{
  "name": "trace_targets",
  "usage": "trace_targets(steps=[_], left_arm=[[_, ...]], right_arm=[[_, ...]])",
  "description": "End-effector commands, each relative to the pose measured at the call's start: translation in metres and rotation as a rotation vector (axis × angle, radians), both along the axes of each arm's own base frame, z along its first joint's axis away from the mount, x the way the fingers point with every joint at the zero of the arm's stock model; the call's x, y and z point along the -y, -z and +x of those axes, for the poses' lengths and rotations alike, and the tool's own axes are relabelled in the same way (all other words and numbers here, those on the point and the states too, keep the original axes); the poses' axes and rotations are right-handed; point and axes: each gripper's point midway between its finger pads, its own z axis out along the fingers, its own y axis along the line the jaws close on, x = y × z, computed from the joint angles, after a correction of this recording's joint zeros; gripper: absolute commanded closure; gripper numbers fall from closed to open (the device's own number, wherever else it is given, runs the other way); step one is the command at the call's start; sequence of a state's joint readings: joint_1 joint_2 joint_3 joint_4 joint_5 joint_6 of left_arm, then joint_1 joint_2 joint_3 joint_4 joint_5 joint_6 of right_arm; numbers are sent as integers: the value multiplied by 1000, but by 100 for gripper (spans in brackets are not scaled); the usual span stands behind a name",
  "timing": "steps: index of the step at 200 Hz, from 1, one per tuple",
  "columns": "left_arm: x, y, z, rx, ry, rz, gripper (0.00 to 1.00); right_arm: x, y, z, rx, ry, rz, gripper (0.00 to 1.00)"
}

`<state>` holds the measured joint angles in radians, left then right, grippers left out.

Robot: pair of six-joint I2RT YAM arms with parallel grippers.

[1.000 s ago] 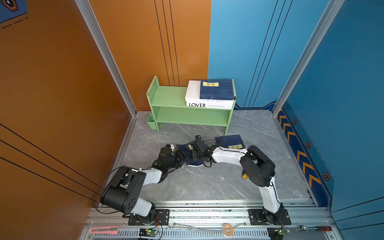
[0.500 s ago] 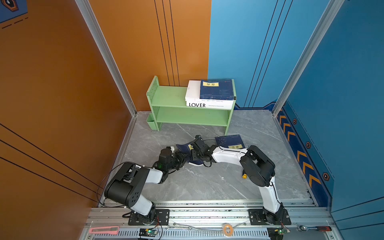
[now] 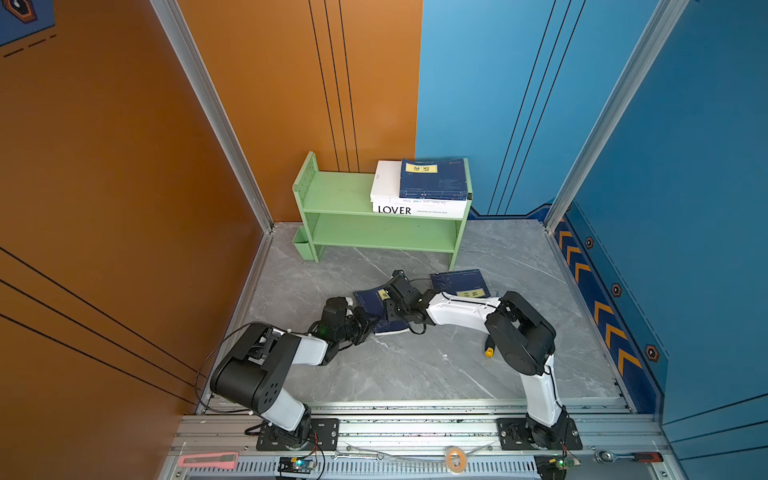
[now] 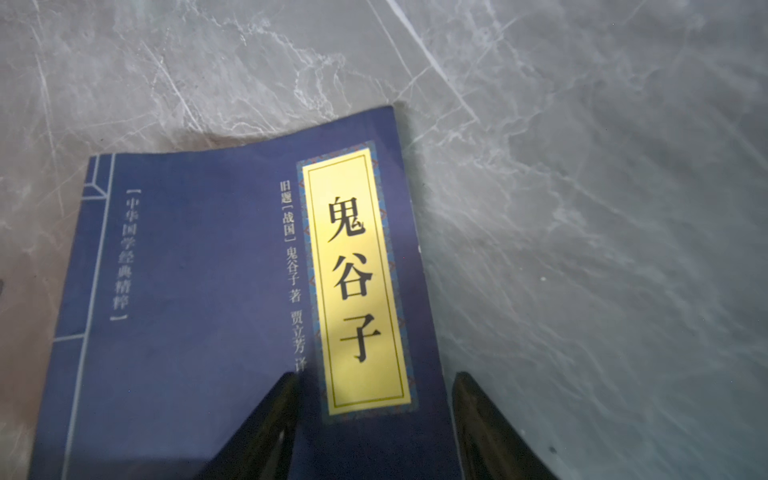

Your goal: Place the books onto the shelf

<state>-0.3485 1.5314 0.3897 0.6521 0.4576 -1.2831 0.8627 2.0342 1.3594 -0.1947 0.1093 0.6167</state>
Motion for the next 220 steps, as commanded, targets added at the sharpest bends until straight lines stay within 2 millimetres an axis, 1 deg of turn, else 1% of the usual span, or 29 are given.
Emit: trace_targets(steps=[1, 10, 20, 25, 47, 52, 56, 57, 63, 78, 87, 96, 102, 105, 106, 109, 113, 122, 136, 144, 148, 150, 156, 168, 187, 198, 208, 215, 220], left_arm=[[7, -30, 2, 88, 78, 43, 99], [3, -37, 0, 95, 88, 81, 100], [-2, -49, -2, 111, 98, 129, 100], [-5, -56, -3, 120, 106, 155, 100], [-20, -100, -10, 186, 135, 241, 100], [-24, -114, -11, 207, 136, 253, 100], [-27, -122, -14, 215, 140, 262, 100], [-29, -121, -16, 203, 142, 267, 100], [-34, -135, -20, 214, 148, 273, 100], [-46, -179, -28, 265, 143, 262, 100], [-53, -211, -33, 331, 137, 241, 100], [-57, -248, -38, 425, 129, 222, 100], [-60, -272, -43, 493, 121, 211, 100], [-62, -277, -45, 512, 116, 207, 100], [-62, -287, -46, 535, 113, 205, 100], [-63, -302, -49, 574, 106, 200, 100], [-66, -315, -51, 611, 96, 198, 100], [-69, -340, -54, 681, 77, 191, 100], [-68, -373, -53, 783, 64, 163, 100], [-68, -390, -49, 839, 40, 140, 100], [-69, -397, -47, 859, 26, 123, 100], [-69, -406, -46, 895, 16, 113, 100], [-70, -420, -42, 942, -7, 86, 100], [-73, -442, -34, 1015, -52, 51, 100], [-76, -466, -16, 1087, -133, 45, 100], [-75, -475, 0, 1107, -186, 60, 100], [-66, -483, 13, 1130, -204, 49, 100], [-57, -492, 19, 1160, -205, 32, 100], [-50, -494, 27, 1163, -206, 18, 100]], right_arm=[[13, -36, 0, 50, -4, -4, 34], [15, -52, 2, 82, -3, 9, 32], [17, -70, 4, 115, -2, 30, 29], [18, -83, 5, 136, -1, 49, 28], [25, -140, 7, 232, -2, 136, 20], [27, -155, 6, 258, -5, 158, 18], [28, -167, 6, 277, -9, 178, 17], [28, -170, 5, 282, -10, 182, 16], [30, -189, 3, 313, -21, 215, 15], [35, -237, -6, 384, -49, 302, 10], [37, -268, -14, 425, -75, 375, 9], [41, -300, -24, 469, -94, 452, 6], [46, -324, -33, 510, -109, 506, 5], [49, -336, -36, 533, -116, 529, 3], [49, -339, -38, 539, -120, 536, 3], [52, -348, -42, 561, -127, 555, 2], [57, -362, -47, 591, -133, 580, 0], [68, -386, -56, 654, -133, 619, 0], [85, -412, -65, 725, -117, 650, 0], [92, -422, -69, 760, -109, 652, 0], [95, -425, -69, 776, -102, 649, 0], [97, -426, -70, 782, -98, 647, 0], [103, -431, -71, 800, -83, 643, 0], [113, -436, -72, 823, -58, 629, 0], [122, -442, -74, 836, -32, 651, 0], [126, -448, -71, 849, 7, 713, 0], [127, -452, -65, 868, 32, 778, 0], [128, -454, -57, 872, 56, 819, 0], [128, -455, -52, 858, 64, 851, 0]])
